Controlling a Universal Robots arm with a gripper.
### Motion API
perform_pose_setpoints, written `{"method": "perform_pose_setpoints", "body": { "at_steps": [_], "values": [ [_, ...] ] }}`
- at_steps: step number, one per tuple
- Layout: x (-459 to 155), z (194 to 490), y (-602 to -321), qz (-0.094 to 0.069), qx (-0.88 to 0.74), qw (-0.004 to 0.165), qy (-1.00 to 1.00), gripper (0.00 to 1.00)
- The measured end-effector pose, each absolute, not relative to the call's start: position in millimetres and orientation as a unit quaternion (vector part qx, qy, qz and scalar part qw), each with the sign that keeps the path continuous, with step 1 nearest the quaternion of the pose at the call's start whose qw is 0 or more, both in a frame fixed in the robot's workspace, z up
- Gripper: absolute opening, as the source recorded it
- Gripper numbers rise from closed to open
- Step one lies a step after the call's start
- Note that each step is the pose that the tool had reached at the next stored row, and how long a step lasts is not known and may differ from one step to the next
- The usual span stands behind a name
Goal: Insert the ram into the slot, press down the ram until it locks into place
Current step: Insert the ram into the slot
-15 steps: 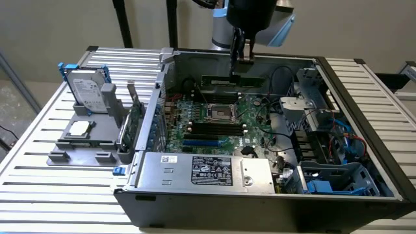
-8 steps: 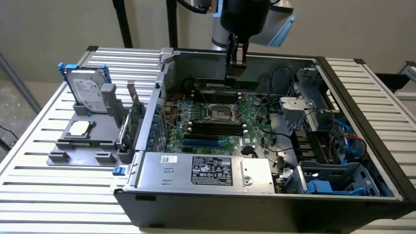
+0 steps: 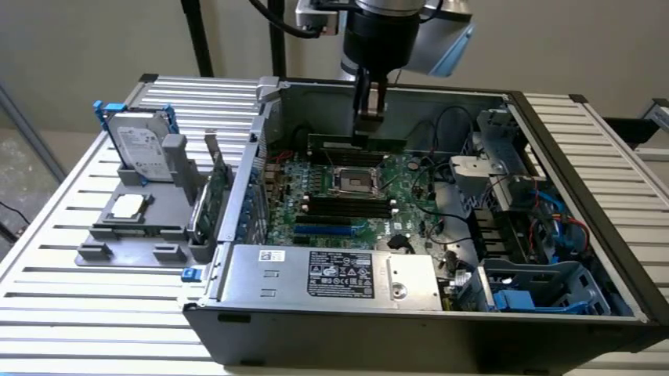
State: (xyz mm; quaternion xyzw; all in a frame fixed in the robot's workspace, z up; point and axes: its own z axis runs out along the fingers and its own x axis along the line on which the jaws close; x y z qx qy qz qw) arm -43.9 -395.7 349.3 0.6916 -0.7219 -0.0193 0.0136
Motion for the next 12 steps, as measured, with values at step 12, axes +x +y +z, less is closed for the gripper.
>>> {"method": "perform_pose_setpoints", "body": {
  "at_steps": [12],
  "values": [
    [-47.7,327.3,-397.2,-0.019,0.69,0.014,-0.723,0.13]
  ]
}}
